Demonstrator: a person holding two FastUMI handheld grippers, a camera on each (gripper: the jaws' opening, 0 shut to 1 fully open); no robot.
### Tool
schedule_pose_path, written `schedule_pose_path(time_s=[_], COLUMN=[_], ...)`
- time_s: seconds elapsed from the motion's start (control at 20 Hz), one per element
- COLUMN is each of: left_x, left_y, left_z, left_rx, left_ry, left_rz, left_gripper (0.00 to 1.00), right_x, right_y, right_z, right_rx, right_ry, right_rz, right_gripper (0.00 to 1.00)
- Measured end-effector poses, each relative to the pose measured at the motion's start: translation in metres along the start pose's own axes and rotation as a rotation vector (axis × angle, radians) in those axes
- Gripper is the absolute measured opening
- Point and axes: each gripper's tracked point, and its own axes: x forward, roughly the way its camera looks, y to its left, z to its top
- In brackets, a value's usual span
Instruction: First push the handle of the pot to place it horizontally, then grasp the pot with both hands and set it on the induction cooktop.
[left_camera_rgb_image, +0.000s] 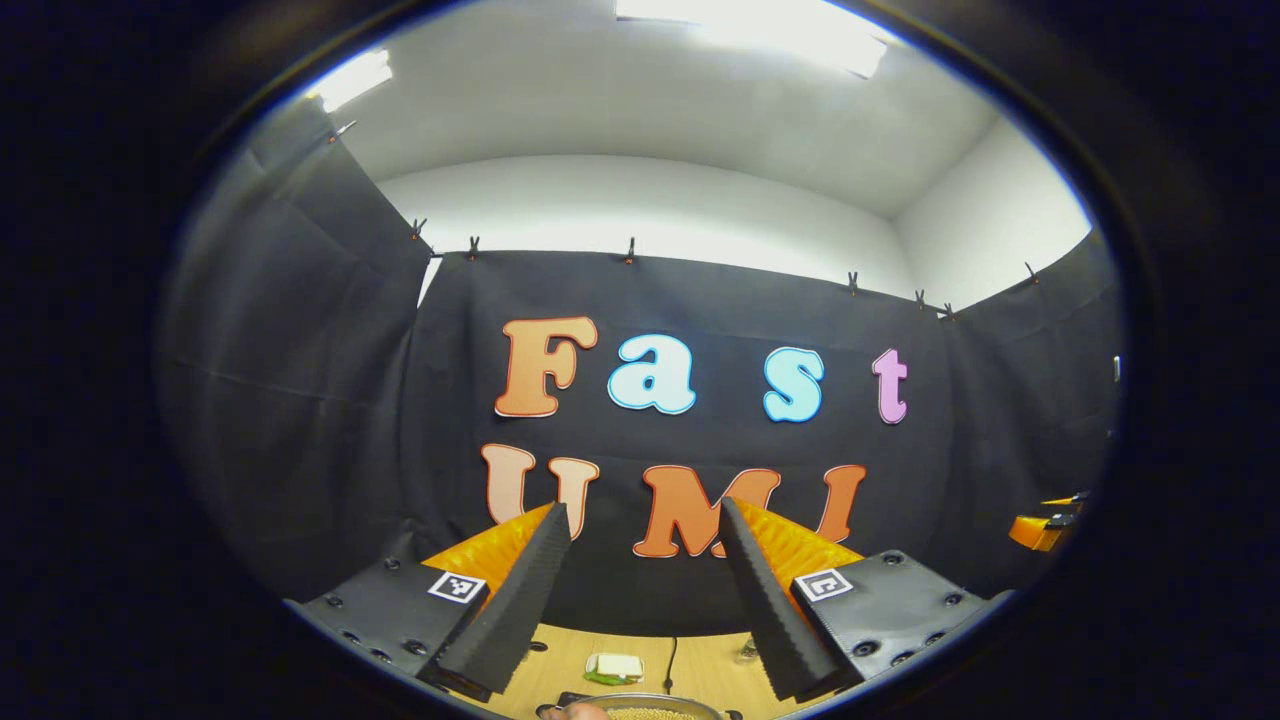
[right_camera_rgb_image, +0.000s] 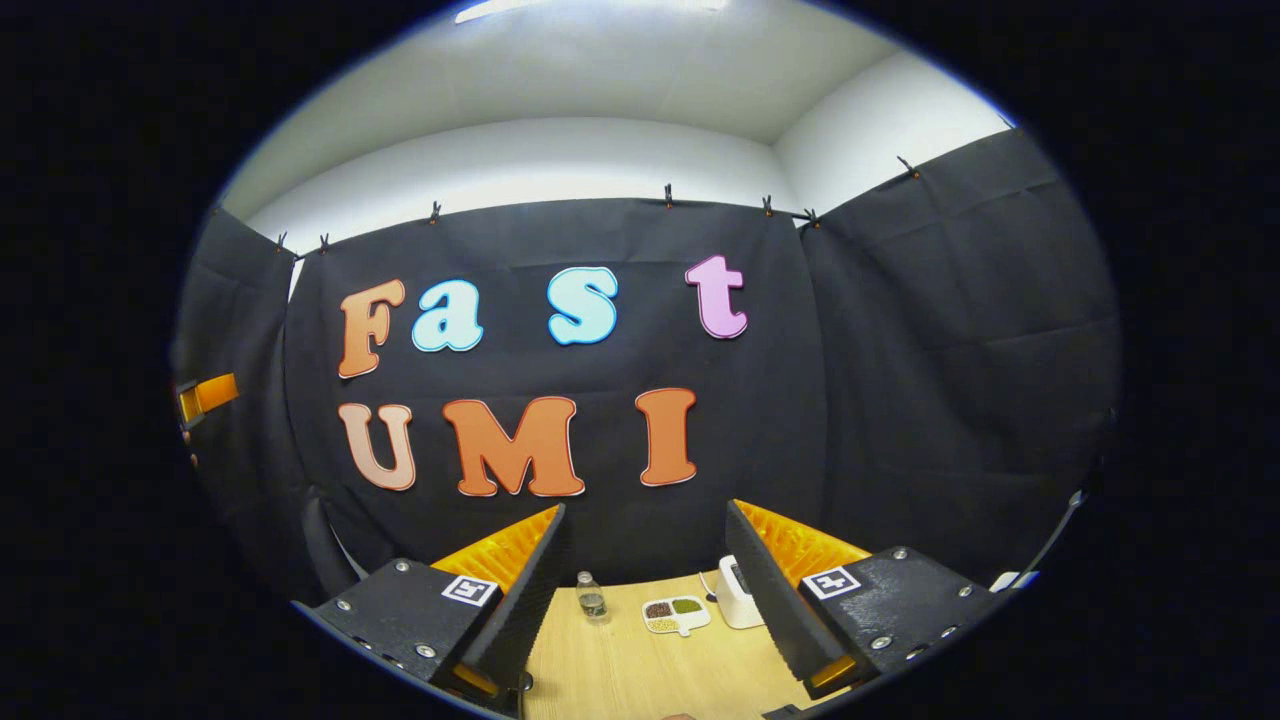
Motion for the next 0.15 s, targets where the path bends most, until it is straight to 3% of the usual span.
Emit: schedule_pose_path(time_s=[0.15], left_x=[-0.0035], left_y=[0.0017], left_z=[-0.0044], left_rx=[0.001], left_ry=[0.018], left_rz=[0.005], left_gripper=[0.97], right_x=[-0.0055], right_y=[0.0061], right_z=[-0.0068], right_rx=[0.013], right_ry=[0.009], right_rz=[0.011], right_gripper=[0.95])
